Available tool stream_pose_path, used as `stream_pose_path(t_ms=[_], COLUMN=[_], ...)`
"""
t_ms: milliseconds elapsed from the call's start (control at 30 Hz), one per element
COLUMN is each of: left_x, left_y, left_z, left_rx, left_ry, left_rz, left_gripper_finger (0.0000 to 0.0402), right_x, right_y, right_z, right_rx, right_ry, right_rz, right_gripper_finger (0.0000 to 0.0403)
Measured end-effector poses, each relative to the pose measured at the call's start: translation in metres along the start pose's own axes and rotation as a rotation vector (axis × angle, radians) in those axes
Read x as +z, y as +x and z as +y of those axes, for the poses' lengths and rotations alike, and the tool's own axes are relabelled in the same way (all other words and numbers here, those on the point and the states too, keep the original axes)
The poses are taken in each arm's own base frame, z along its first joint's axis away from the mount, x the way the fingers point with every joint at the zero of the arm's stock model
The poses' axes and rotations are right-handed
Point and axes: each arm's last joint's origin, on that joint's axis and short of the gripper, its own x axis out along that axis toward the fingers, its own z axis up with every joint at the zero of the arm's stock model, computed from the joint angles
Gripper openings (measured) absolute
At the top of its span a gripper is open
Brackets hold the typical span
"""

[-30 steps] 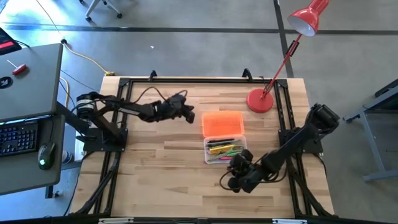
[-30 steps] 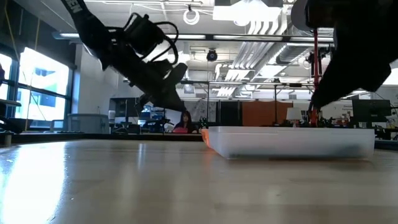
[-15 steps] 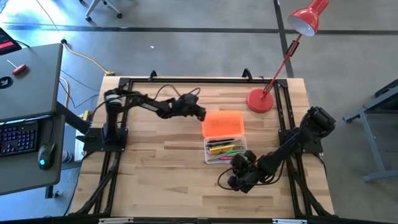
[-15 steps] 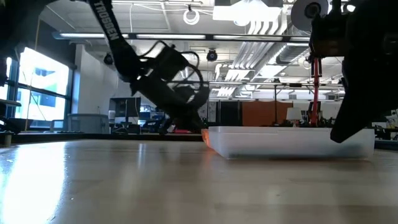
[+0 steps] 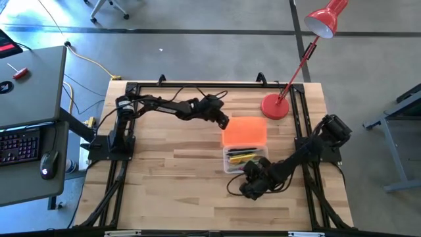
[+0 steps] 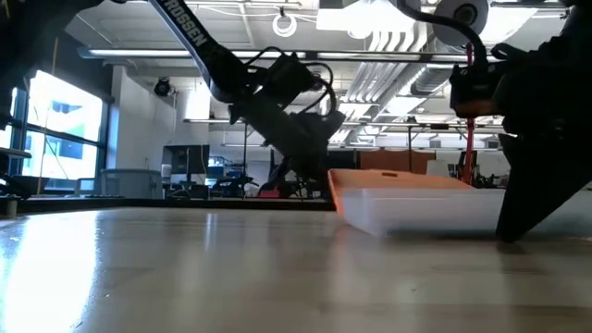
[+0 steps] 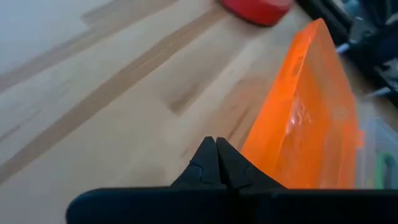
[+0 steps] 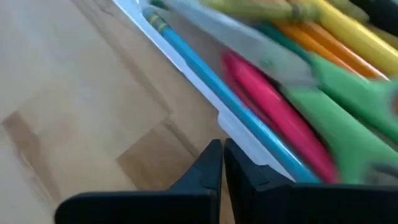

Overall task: Pick & place school supplies into a supply box
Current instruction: Close the supply box

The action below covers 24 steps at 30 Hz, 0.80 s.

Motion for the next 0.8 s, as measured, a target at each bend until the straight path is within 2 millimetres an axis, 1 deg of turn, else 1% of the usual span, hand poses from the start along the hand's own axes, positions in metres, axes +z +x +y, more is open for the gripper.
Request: stream_pose_path(t_ms=[100, 167, 333, 400, 467, 567, 700, 800], left_x=[0.005, 0.007, 0.011, 0.009, 0.006, 0.003, -0.001, -0.006], left_y=[0.0, 0.0, -0.003, -0.003, -0.003, -0.008, -0.016, -0.019], left_z=[-0.012, -0.019, -0.037, -0.043, -0.048, -0.058, -0.077, -0.09], left_rx=[-0.025, -0.04, -0.088, -0.102, -0.109, -0.133, -0.174, -0.2], left_ry=[0.042, 0.062, 0.105, 0.115, 0.122, 0.131, 0.155, 0.18], left_rz=[-0.015, -0.024, -0.041, -0.04, -0.034, -0.028, -0.04, -0.047], left_gripper_finger=[0.0023, 0.0029, 0.001, 0.001, 0.0019, 0.0026, 0.001, 0.0013], right_x=[-0.002, -0.003, -0.008, -0.008, -0.009, -0.009, -0.009, -0.011], right_y=[0.006, 0.006, 0.003, 0.003, 0.003, 0.002, 0.003, 0.002], right_z=[0.0, 0.0, 0.0, 0.0, 0.0, -0.001, -0.001, -0.001], right_rx=[-0.021, -0.025, -0.035, -0.039, -0.044, -0.046, -0.05, -0.051], right_ry=[-0.007, -0.012, -0.012, -0.017, -0.017, -0.019, -0.022, -0.026], right_rz=[0.003, -0.005, -0.042, -0.04, -0.035, -0.03, -0.025, -0.023], right_gripper_finger=[0.0, 0.0, 0.0, 0.0, 0.0, 0.0, 0.0, 0.0])
